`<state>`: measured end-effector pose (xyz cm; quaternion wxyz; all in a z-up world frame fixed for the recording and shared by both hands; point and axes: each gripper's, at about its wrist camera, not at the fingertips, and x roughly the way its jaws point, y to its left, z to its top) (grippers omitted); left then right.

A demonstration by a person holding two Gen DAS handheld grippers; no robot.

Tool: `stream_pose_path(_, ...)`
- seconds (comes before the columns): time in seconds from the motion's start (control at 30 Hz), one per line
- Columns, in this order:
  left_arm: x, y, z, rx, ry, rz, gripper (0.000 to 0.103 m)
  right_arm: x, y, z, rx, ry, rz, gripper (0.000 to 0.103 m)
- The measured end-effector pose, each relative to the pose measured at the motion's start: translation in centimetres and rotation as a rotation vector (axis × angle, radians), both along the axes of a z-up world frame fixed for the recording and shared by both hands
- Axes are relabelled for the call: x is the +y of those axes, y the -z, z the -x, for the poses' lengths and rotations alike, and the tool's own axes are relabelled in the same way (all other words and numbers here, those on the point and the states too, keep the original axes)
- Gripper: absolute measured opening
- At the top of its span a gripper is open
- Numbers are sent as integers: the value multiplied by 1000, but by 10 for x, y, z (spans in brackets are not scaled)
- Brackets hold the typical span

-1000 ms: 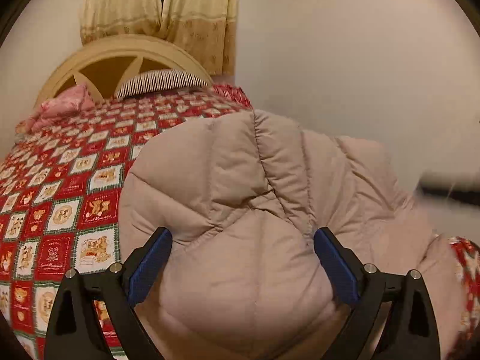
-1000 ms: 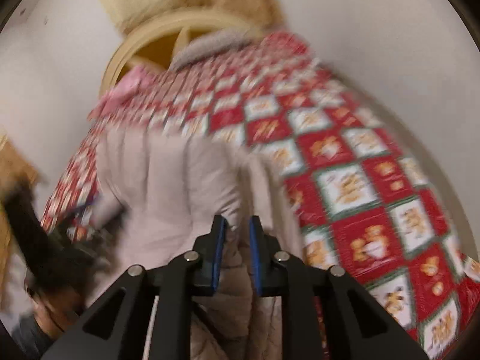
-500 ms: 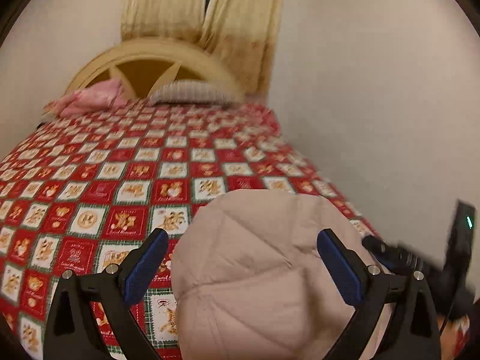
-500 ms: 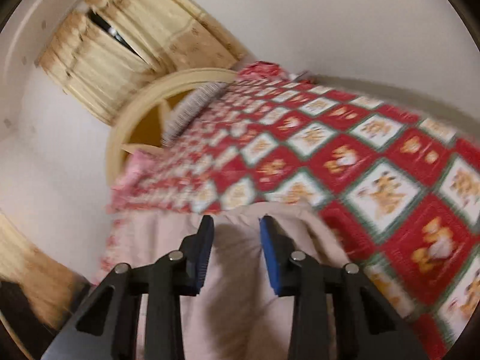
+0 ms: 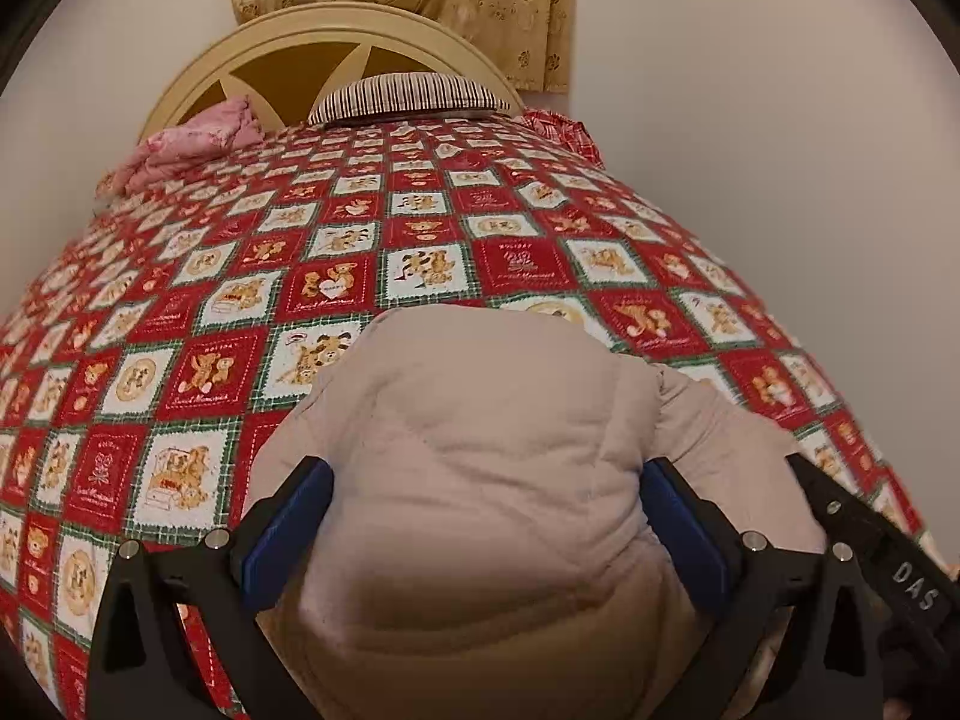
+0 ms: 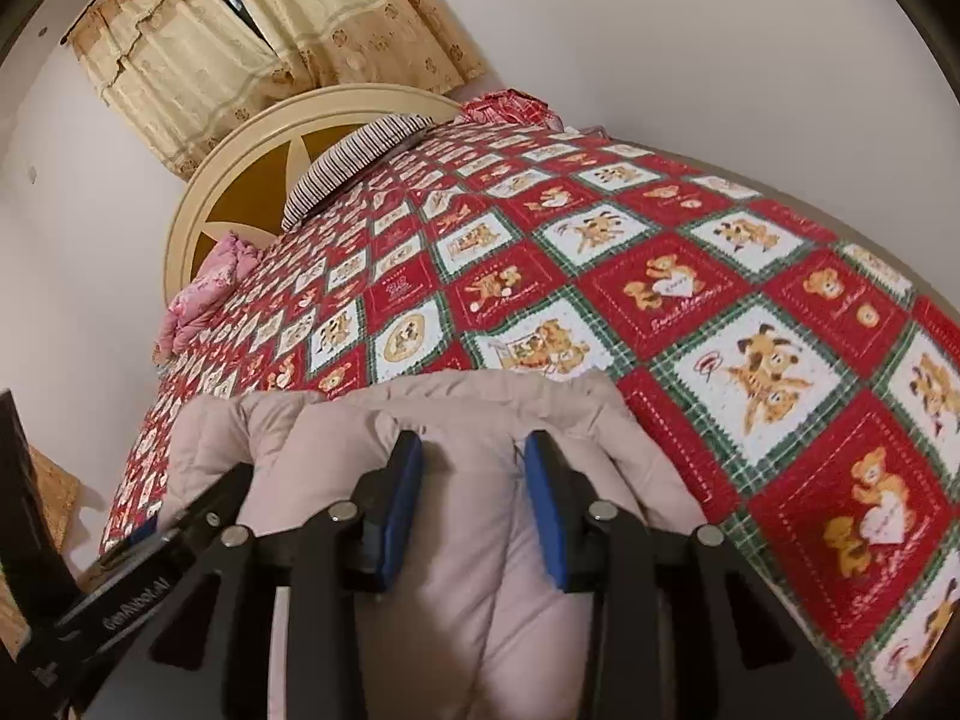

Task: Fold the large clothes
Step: 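Hold the folded jacket bundle pinched with both grippers on the bed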

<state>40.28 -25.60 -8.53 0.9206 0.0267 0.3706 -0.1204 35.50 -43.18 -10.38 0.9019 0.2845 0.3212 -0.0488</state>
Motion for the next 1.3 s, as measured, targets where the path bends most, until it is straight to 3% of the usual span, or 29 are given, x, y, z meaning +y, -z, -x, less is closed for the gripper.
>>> stream_pose_path(0.17,-7,10,-3,-1,-5,-67,102,9,5,1,-8,16,31,39)
stream_pose_path(0.4,0,21,-13,18,-6,-22,102,10,14,-4,4,10,18,39)
stream_pose_path(1.3,-1,33,-25,69,3,3,102,16,24,-15,57,23,68,40)
